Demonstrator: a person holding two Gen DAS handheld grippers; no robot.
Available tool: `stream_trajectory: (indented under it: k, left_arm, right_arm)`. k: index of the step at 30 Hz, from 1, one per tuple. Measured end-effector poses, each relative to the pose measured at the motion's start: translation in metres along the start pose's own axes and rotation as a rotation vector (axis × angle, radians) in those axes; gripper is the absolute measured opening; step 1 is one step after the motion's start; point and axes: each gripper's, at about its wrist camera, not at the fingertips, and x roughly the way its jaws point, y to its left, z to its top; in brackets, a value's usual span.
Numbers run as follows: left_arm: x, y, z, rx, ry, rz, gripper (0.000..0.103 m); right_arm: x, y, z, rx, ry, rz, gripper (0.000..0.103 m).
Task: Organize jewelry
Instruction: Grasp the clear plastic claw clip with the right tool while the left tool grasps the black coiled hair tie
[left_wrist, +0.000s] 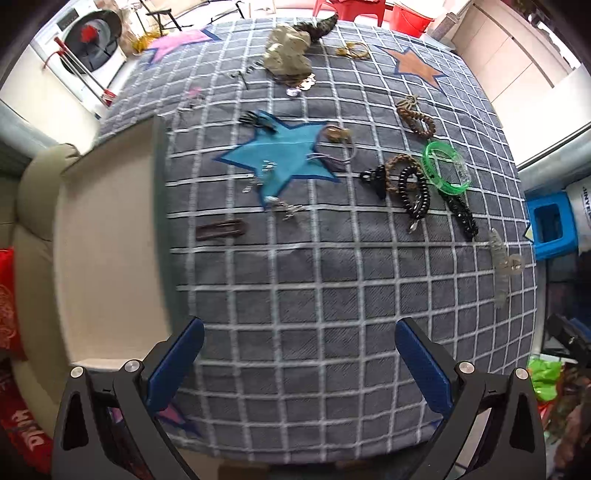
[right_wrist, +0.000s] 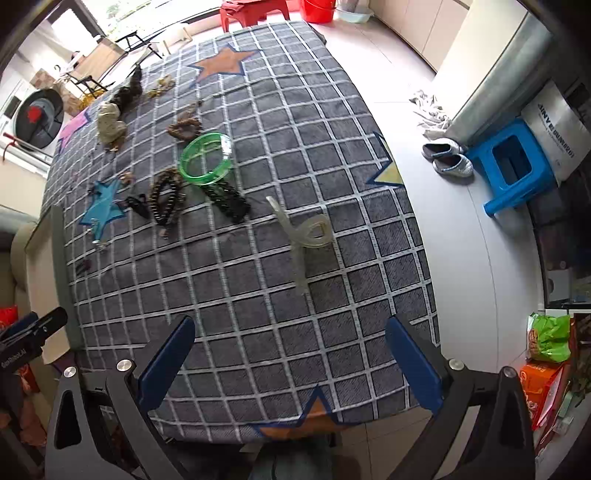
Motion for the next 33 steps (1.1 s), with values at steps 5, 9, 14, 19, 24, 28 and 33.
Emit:
stream_trajectory:
  k: [5,9,14,19,24,28,33]
  left_arm:
    - [0.024,-0.020,0.017,-0.004,0.008,-0.047,0.097]
    - [0.040,-0.039,0.031,0.009,0.017,-0.096,0.096]
    - [0.061,-0.069,0.048,0.055,0.024,-0.172,0.086]
    - [0.084,-0.088,0.065,0.062,0.040,-0.209,0.074]
    - [0.093,-0.102,0.075,0.065,0.030,-0.241,0.074]
    - [0.098,-0.109,0.080,0.067,0.036,-0.257,0.062]
    - [0.100,-0.114,0.085,0.042,0.025,-0.257,0.038]
  right_arm:
    - [0.026,-0.006,0.009,-0.004,0.015,-0.005,0.103]
    - [0.046,-0.008,0.016,0.010,0.032,0.003,0.103]
    - [0.071,-0.009,0.022,0.020,0.057,0.020,0.103]
    - [0.089,-0.012,0.027,0.044,0.068,0.034,0.102]
    - [0.097,-0.012,0.034,0.054,0.065,0.047,0.097]
    - [0.101,-0.011,0.036,0.060,0.053,0.049,0.092]
    - [0.104,-0.012,0.039,0.082,0.054,0.060,0.068]
